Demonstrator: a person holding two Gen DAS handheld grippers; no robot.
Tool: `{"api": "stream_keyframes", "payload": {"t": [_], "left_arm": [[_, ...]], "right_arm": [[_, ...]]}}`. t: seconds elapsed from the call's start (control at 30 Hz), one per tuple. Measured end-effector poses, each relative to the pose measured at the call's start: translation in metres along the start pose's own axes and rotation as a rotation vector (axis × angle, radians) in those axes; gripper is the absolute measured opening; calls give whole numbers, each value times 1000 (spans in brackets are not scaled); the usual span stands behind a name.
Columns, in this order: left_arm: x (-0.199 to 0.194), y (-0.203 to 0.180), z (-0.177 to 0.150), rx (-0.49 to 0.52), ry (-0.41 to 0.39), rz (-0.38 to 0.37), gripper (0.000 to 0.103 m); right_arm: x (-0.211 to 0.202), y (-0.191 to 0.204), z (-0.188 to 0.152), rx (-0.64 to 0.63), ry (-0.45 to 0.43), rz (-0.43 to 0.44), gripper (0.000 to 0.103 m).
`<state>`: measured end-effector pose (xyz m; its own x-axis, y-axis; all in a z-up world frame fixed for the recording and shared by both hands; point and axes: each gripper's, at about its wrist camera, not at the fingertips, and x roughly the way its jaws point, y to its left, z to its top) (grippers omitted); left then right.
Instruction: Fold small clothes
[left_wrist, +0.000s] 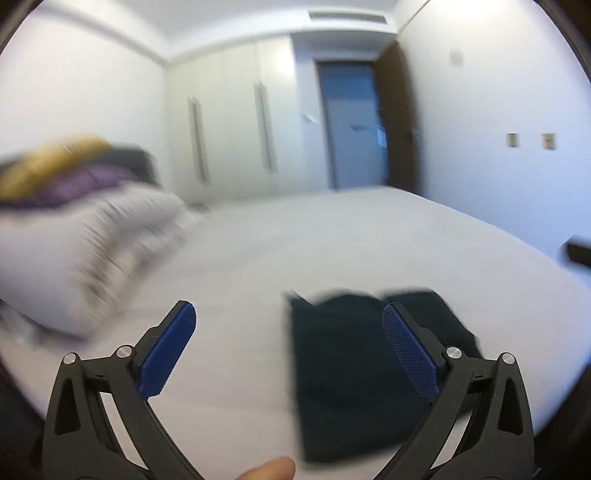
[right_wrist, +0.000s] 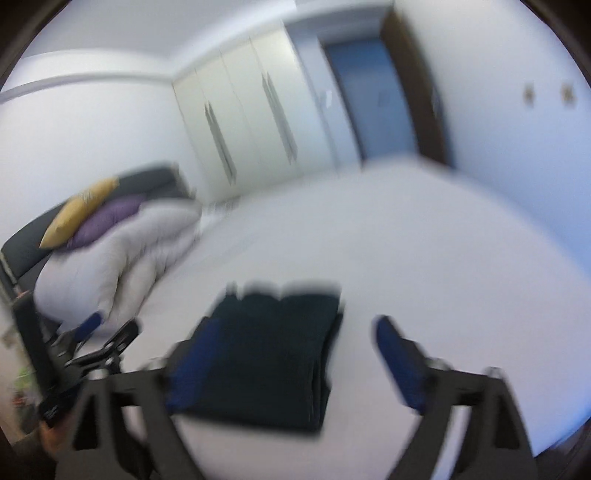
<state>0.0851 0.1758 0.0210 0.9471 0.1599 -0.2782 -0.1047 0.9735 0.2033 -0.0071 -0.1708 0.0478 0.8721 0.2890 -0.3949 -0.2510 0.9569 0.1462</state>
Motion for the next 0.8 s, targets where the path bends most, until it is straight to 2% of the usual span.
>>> {"api": "stream_keyframes", "payload": {"t": [0.07, 0.17, 0.23, 0.33, 0.47, 0.6, 0.7, 0.8], "left_arm": [[-19, 5, 19, 22, -61, 71, 103], [-43, 13, 42, 20, -102, 56, 103], [-54, 17, 51, 16, -91, 55, 103], [-65, 24, 64, -4, -61, -16, 103], [-69, 31, 71, -53, 0, -51, 103], [-43, 26, 53, -96, 138, -63, 103], [-20, 21, 30, -123, 256, -80, 103], [5, 16, 9, -145, 333, -75, 103]], "right_arm": [[-26, 16, 13, -58, -143, -53, 103], [-56, 37, 32, -148, -276, -92, 103], [-72, 46, 45, -173, -320, -111, 103], [-96, 55, 64, -164, -372, -126, 103], [-120, 73, 77, -220, -435, -120, 103], [-91, 87, 71, -263, -286, -125, 103], [-55, 85, 57, -240, -132, -172, 103], [-19, 73, 42, -182, 35, -229, 103]]}}
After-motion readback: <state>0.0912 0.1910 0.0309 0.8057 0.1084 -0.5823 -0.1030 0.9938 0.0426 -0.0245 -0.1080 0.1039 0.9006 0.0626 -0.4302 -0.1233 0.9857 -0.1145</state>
